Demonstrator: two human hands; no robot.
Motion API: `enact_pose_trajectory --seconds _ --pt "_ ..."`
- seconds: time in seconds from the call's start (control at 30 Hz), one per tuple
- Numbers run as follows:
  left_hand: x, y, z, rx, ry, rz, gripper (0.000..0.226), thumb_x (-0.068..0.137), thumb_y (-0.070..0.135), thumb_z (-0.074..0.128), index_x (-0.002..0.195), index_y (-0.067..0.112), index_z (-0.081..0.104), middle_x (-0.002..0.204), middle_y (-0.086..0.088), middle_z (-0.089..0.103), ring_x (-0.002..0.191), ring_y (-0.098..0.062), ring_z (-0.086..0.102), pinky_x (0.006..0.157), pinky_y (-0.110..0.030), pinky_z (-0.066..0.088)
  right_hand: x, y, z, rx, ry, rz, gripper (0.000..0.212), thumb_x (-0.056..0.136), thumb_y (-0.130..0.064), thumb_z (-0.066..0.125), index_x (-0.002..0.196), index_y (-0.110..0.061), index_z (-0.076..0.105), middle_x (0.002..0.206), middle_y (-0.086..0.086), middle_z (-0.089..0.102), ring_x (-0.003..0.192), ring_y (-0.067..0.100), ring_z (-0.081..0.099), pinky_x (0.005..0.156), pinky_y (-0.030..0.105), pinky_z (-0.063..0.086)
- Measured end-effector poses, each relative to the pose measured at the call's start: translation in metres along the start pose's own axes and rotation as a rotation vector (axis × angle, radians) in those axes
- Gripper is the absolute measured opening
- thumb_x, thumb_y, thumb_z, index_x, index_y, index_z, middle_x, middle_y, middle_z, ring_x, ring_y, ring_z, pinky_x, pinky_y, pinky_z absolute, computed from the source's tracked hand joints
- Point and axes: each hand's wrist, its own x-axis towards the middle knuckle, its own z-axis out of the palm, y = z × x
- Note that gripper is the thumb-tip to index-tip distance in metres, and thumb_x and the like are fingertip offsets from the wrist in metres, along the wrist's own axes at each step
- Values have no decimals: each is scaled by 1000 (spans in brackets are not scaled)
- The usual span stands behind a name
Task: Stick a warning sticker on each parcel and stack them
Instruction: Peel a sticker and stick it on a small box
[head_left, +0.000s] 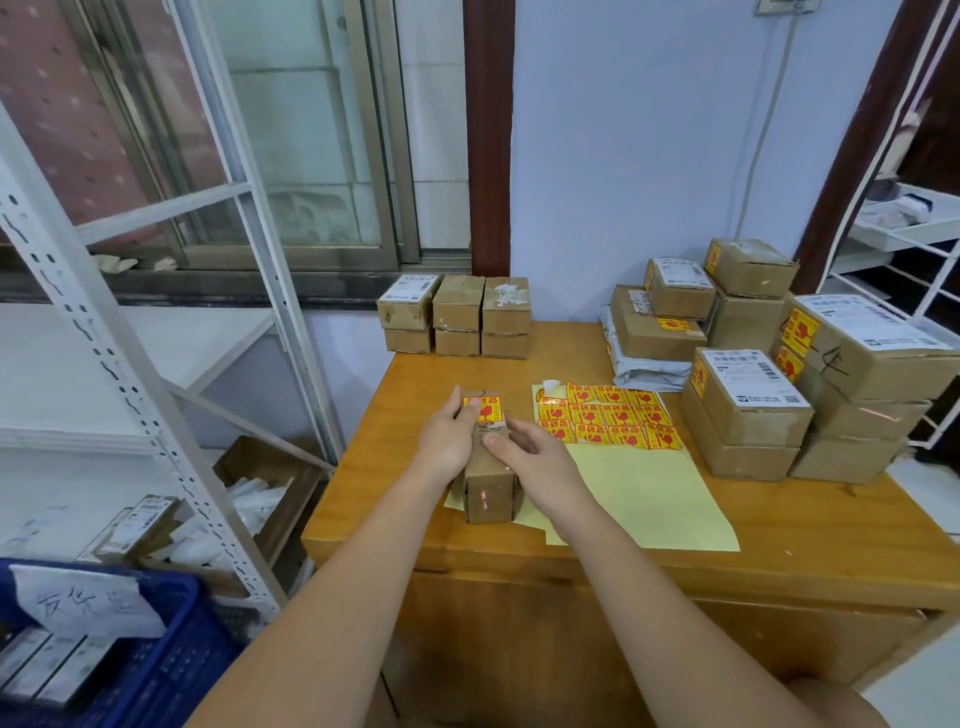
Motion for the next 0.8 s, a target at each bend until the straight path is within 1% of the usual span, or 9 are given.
enact_pose_trajectory --seconds 0.1,0.23,0.37,0.43,0.53,0.6,0.67,0.73,0.8 --pt "-2 1 0 18 8 11 59 108 46 43 162 27 27 159 -3 44 138 -24 49 112 -43 45 -4 1 0 -66 55 -23 53 93 -54 64 139 -28 57 133 -8 61 117 7 57 97 30 52" --pt "-3 1 -2 49 30 31 63 106 51 47 161 25 30 160 -3 43 142 -24 46 114 -44 42 -10 3 -3 -79 9 -28 50 93 -55 62 138 -34 56 137 -9 58 123 7 55 99 32 52" --pt "-2 2 -5 279 128 112 61 103 61 40 155 28 42 155 -1 49 142 -23 45 115 -49 39 -16 3 -6 -64 -37 -1 56 93 -53 65 144 -37 50 142 -8 54 122 11 56 89 24 52" --pt "-5 4 -5 297 130 126 58 105 60 38 151 28 47 151 -1 53 137 -22 49 112 -48 41 -17 1 -7 -42 -43 0 55 93 -49 66 143 -40 48 138 -11 53 116 7 56 84 22 50" --pt "-10 2 -4 234 113 113 51 107 49 43 151 23 46 148 -2 55 132 -21 53 108 -44 46 -18 -4 -3 9 -74 7 58 92 -46 67 145 -46 44 129 -20 50 113 1 54 84 21 50" --pt "-15 2 -5 122 155 97 46 108 38 48 150 21 46 146 -4 55 127 -20 55 102 -37 50 -16 -5 1 32 -106 3 68 83 -54 70 145 -54 42 142 -18 47 125 10 54 98 34 53" --pt "-20 2 -6 9 239 99 41 108 30 50 148 21 47 142 -3 56 119 -17 56 87 -27 50 -15 -9 6 38 -138 -18 70 79 -55 71 142 -61 41 148 -15 44 127 15 55 100 42 55" --pt "-24 5 -5 -99 301 117 39 108 28 49 147 22 47 138 1 57 114 -14 57 82 -24 47 -16 -18 9 7 -137 -51 68 83 -49 70 143 -59 41 148 -15 40 128 12 51 101 42 54" --pt "-28 12 -2 -176 302 143 40 108 28 49 148 26 46 138 3 56 116 -13 57 90 -30 51 -17 -32 2 -47 -99 -88 66 89 -41 67 148 -52 39 143 -17 38 127 9 45 99 35 51"
